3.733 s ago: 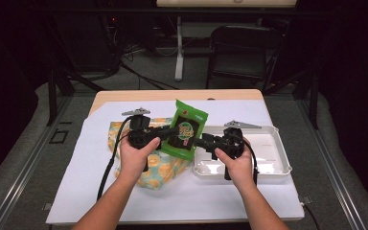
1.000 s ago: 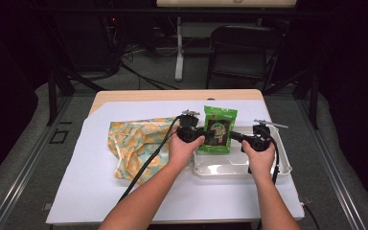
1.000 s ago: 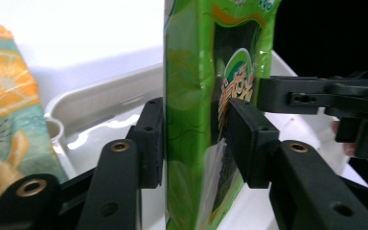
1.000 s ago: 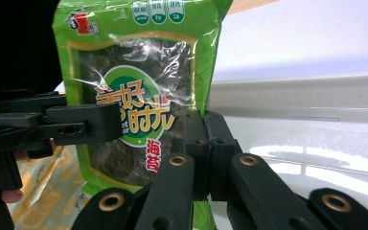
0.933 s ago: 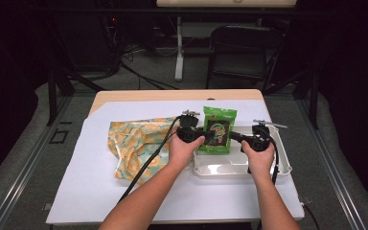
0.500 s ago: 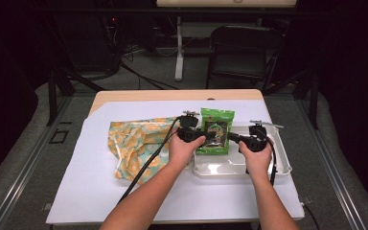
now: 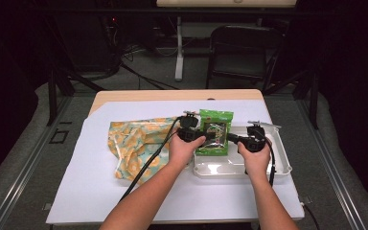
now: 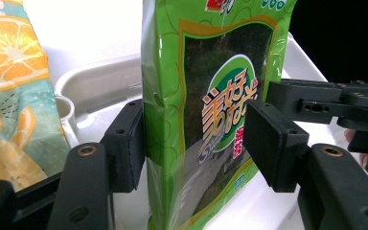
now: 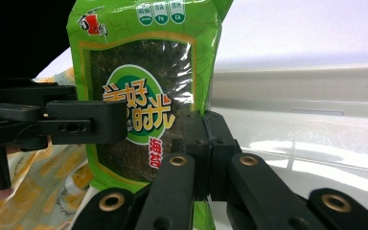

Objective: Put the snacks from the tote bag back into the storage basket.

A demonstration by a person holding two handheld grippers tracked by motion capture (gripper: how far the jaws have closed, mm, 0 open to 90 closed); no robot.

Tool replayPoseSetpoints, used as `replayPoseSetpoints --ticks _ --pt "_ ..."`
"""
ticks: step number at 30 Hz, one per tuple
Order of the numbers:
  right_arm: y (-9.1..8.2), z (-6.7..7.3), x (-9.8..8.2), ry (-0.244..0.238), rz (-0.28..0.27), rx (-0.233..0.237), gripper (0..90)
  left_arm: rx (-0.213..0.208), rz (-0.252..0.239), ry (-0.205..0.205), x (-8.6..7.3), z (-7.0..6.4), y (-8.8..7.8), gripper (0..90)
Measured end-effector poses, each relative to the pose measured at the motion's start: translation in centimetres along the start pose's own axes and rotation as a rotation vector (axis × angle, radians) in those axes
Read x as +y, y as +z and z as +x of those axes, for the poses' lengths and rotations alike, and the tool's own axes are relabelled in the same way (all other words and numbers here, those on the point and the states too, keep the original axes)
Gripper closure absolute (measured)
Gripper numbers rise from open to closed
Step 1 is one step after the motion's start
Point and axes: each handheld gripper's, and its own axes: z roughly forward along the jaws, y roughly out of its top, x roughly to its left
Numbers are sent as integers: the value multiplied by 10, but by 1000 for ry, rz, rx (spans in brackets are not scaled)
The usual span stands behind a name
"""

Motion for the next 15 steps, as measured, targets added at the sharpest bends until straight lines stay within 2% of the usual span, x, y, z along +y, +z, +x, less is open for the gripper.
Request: replayPoseSetpoints --ticks 6,9,15 --pt "0 -1 0 -1 1 -11 900 2 7 6 -1 1 3 429" --pt "2 1 -1 -13 7 -25 900 8 12 -8 -1 1 3 431" --pt "6 2 -4 -19 0 -40 900 31 14 9 1 3 -3 406"
